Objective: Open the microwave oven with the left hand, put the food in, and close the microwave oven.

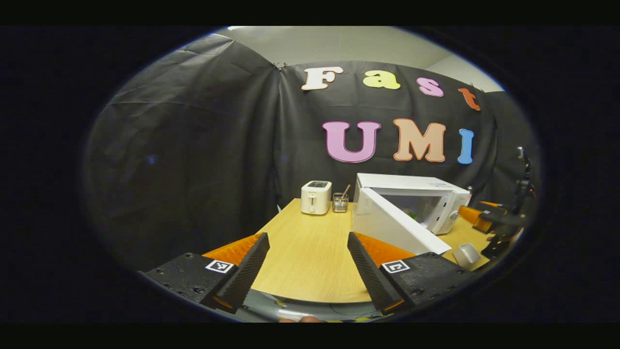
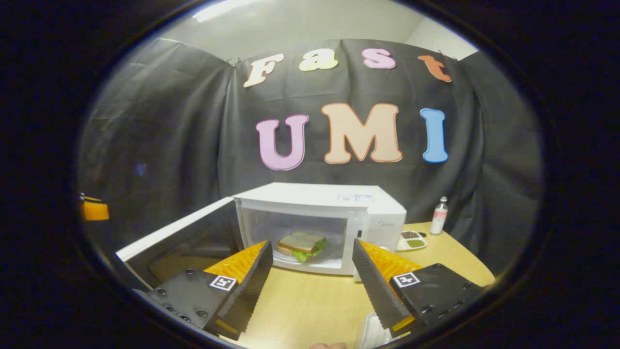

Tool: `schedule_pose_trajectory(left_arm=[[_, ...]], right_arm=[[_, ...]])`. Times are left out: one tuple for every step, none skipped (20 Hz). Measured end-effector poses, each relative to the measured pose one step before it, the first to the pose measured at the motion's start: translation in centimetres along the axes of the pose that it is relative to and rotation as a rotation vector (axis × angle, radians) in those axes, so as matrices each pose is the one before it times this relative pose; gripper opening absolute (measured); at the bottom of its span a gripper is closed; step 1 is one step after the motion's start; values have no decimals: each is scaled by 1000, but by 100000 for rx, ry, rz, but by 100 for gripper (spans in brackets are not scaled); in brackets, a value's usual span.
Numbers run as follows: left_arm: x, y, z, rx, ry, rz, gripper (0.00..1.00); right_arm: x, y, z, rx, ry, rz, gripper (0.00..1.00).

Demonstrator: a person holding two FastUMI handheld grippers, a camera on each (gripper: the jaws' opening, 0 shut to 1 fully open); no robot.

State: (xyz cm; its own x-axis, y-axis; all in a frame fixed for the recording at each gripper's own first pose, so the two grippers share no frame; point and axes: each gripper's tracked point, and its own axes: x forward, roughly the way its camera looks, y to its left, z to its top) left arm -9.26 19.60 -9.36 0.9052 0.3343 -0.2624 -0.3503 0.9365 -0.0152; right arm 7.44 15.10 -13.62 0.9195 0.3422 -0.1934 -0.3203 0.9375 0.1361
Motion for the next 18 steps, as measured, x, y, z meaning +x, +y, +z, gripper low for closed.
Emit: schedule_pose_trajectory(left_arm=[[280, -198, -330, -103, 466, -690, 95], [196, -173, -26, -421, 48, -1088, 95], [310, -148, -136, -313, 125, -1079, 92], [247, -414, -290, -348, 767, -1673, 95], [276, -698, -487, 268, 1099, -2895, 93], [110, -819, -600, 829, 2029, -3266, 91], [487, 59, -794, 2193, 1969, 268, 73], [249, 254, -519, 2505, 602, 2117, 54], [588, 890, -337, 1577, -223, 4821, 36], [116, 876, -1028, 850, 2840, 4996, 18], [281, -606, -1154, -717, 3108, -776, 0], [56, -1224, -886, -2041, 2769, -3607, 0], [258, -999, -796, -1380, 1868, -2634, 0], [323, -981, -402, -280, 1276, -2734, 0], [242, -667, -441, 860, 764, -1606, 0], [178, -556, -306, 1358, 582, -1143, 0], [159, -627, -275, 1045, 341, -1225, 0], [100, -315, -126, 934, -205, 223, 0]], right_arm=[[-650, -818, 807, 204, -911, -1705, 100], [-635, -793, 964, -512, -1253, -1490, 93], [-591, -839, 1030, -1116, -1107, -1351, 100], [-559, -536, 866, -840, -898, -377, 93], [-471, -288, 896, 635, -583, 311, 93], [-549, -253, 972, 942, -1008, -108, 94], [-465, -643, 1122, 130, -1580, -1105, 94], [-582, -588, 1289, -742, -2474, -974, 93], [-334, -476, 1227, -1639, -2411, -671, 93], [-211, -336, 823, -1870, -2061, -41, 100], [-111, -394, 542, -1897, -771, -362, 93], [-120, -531, 289, -1034, -428, -1131, 93], [-119, -446, 425, 97, -600, -871, 93], [-18, -174, 676, 763, -934, -695, 93], [-113, -189, 682, 561, -1173, -499, 93], [-122, -104, 458, 456, -743, 126, 93], [-50, 77, 242, 123, -347, 766, 93], [-106, -498, -190, -467, 667, -408, 93]])
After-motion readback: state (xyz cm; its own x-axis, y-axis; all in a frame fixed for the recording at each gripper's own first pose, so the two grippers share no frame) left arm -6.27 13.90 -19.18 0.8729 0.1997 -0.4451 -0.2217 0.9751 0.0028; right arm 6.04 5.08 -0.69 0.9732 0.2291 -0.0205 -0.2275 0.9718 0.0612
